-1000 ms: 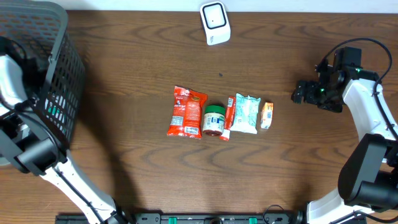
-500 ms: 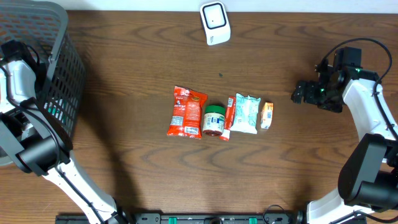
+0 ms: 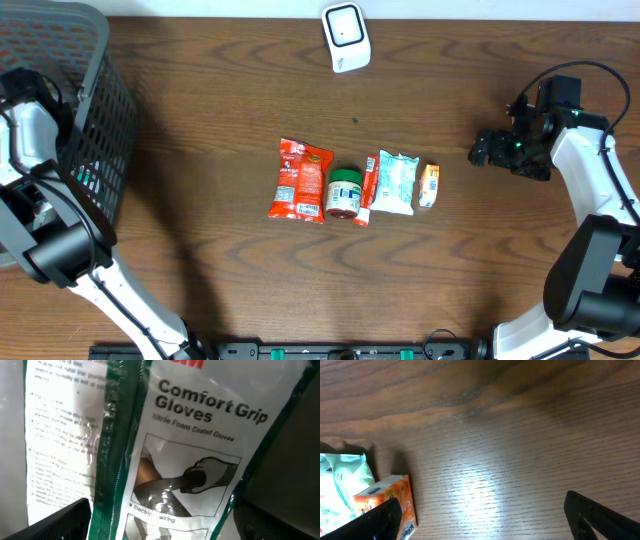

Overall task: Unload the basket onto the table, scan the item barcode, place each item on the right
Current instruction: 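Grasp the green 3M Comfort Grip Gloves pack in the basket with left gripper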

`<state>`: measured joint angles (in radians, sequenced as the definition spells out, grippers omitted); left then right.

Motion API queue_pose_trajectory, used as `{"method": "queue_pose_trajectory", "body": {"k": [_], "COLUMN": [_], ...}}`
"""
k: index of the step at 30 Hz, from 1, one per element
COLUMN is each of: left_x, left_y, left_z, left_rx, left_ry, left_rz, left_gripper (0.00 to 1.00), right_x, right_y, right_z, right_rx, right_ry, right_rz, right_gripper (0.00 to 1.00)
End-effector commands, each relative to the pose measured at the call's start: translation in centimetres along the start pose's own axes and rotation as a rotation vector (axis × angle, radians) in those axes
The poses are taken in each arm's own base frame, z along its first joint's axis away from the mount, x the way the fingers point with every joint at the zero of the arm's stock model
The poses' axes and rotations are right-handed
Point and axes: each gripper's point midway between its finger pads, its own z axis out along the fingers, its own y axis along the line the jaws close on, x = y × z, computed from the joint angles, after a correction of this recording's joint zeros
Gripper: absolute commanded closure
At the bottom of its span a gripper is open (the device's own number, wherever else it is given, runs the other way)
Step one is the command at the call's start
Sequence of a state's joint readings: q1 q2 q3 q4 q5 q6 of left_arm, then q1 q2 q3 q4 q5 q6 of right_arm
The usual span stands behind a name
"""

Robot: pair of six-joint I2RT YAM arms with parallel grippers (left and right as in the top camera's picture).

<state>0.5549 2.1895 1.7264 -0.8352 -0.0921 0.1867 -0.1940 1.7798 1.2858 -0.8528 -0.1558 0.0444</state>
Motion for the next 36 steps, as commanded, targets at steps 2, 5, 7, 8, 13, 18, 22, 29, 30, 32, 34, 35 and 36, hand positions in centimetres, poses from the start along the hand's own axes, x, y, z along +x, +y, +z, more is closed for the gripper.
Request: {"method": "queue_pose_trajectory", "body": {"k": [2, 5, 7, 8, 13, 18, 22, 29, 30, 32, 34, 35, 36], "left_x": [3.9, 4.4, 5.1, 5.3, 5.5, 5.3, 3.2, -2.3, -2.9, -3.5, -3.3, -3.1, -2.8], "left_y": [1.9, 1.3, 0.8, 0.8, 0.8, 0.9, 1.7, 4.7, 5.1, 6.0, 6.7, 7.0, 7.3], "left_z": [4.3, 5.2, 6.1, 6.3, 6.6, 6.3, 3.4, -10.5, -13.0, -19.2, -25.2, -28.0, -30.8], "left_rx": [-0.042, 0.014, 0.065, 0.067, 0.067, 0.067, 0.057, 0.014, 0.008, -0.002, -0.008, -0.011, -0.015], "left_ry": [0.121, 0.117, 0.116, 0.118, 0.12, 0.113, 0.041, -0.32, -0.388, -0.549, -0.701, -0.777, -0.855], "left_rz": [-0.106, -0.124, -0.14, -0.142, -0.118, -0.12, -0.129, -0.213, -0.223, -0.264, -0.297, -0.312, -0.324], "left_gripper": [0.08, 0.08, 0.09, 0.13, 0.35, 0.8, 0.93, 0.93, 0.93, 0.93, 0.93, 0.93, 0.93], "right_x": [-0.4, -0.4, -0.4, -0.4, -0.4, -0.4, -0.4, -0.4, -0.4, -0.4, -0.4, -0.4, -0.4], "right_y": [0.1, 0.1, 0.1, 0.1, 0.1, 0.1, 0.1, 0.1, 0.1, 0.1, 0.1, 0.1, 0.1], "right_z": [-0.3, -0.3, -0.3, -0.3, -0.3, -0.3, -0.3, -0.3, -0.3, -0.3, -0.3, -0.3, -0.3], "right_rx": [0.007, 0.007, 0.007, 0.007, 0.007, 0.007, 0.007, 0.007, 0.007, 0.007, 0.007, 0.007, 0.007], "right_ry": [-0.013, -0.013, -0.013, -0.013, -0.013, -0.013, -0.013, -0.013, -0.013, -0.013, -0.013, -0.013, -0.013], "right_rz": [-0.003, -0.003, -0.003, -0.003, -0.003, -0.003, -0.003, -0.003, -0.003, -0.003, -0.003, -0.003, -0.003], "right_gripper": [0.01, 0.01, 0.01, 0.01, 0.01, 0.01, 0.01, 0.01, 0.01, 0.01, 0.01, 0.01, 0.01]}}
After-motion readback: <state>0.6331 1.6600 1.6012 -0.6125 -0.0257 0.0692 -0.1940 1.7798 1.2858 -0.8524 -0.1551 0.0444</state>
